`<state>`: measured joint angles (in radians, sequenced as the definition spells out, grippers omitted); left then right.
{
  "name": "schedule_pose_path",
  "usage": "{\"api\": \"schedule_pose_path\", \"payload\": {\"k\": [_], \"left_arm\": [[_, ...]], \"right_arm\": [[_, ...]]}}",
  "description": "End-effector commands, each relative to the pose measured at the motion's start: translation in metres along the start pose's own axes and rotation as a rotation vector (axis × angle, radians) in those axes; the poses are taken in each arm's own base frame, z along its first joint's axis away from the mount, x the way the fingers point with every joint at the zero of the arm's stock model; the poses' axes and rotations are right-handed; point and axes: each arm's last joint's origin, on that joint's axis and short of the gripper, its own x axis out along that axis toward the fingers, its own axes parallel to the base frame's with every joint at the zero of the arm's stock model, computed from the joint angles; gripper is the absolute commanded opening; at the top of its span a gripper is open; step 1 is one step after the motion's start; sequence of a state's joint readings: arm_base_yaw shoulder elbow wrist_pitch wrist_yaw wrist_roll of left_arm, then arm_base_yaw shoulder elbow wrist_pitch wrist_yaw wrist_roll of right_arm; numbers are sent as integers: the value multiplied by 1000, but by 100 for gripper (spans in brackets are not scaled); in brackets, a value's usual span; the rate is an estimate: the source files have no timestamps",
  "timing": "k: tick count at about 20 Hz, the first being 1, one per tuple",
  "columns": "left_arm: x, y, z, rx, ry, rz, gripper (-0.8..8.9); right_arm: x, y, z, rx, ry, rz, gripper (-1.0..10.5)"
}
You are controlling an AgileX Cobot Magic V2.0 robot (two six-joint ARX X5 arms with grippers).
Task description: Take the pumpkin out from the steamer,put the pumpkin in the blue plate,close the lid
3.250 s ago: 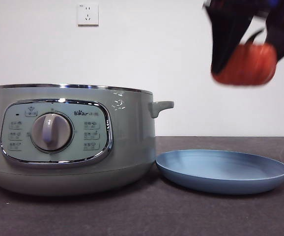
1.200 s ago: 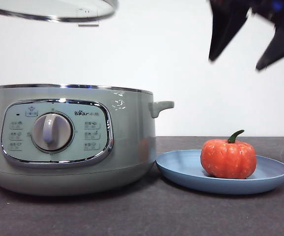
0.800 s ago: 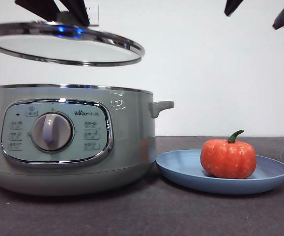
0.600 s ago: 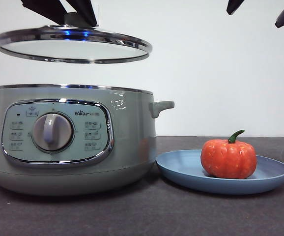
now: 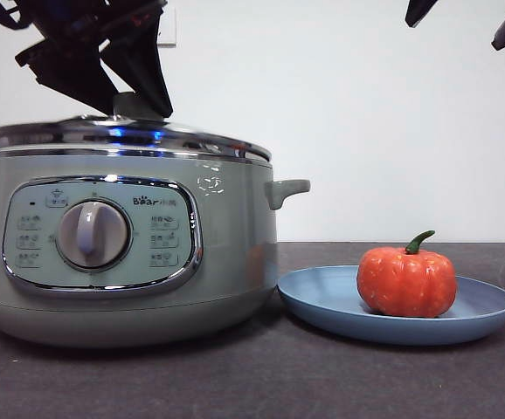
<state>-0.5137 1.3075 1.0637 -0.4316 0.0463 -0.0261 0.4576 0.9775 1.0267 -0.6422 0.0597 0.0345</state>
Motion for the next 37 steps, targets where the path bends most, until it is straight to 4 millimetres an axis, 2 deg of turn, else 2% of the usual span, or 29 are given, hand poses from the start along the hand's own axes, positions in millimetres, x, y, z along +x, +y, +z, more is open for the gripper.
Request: {"api": "schedule_pose_path", "payload": {"k": [1,5,10,17,18,20,21,23,27,29,32,33,34,36,37], "left_arm": [[3,-1,-8,2,5,-10,-9],[5,-1,-13,7,28,-5,-9],[5,-3,-6,14,-47,32,-9],[6,-6,-10,22,-4,23,18],[6,-6,-11,22,3,22,102],[6,-6,-11,21,10,23,384],[6,-6,-11,21,9,24,463],[5,-6,-11,21,6,24,472],[-7,-6,-7,13,-32,23,472],[-24,-7,-5,-13,-74,19,470],[-62,-8,-7,-14,-134,17,464],[-74,-8,-9,-14,-152,17,431],[-89,-8,-11,-12,-173,16,317],[-110,-8,-18,26,-189,19,-24],[-116,-8,-22,45,-179,38,-8]], "right_arm": [[0,0,0,10,-3,-3,595],[0,0,0,10,-3,-3,595],[0,0,0,10,-3,-3,595],[0,0,0,10,-3,-2,595],[0,0,0,10,-3,-2,595],[0,0,0,10,-3,-2,595],[0,0,0,10,-2,-2,595],[0,0,0,10,-2,-2,595],[0,0,0,10,-2,0,595],[-1,0,0,10,-5,0,595],[-6,-1,-1,10,-11,1,569],[-8,-1,-1,1,-17,2,480],[-12,-1,-1,-11,-30,2,338],[-21,0,-5,-12,-61,14,75],[-23,-1,-9,-4,-74,15,-26]]}}
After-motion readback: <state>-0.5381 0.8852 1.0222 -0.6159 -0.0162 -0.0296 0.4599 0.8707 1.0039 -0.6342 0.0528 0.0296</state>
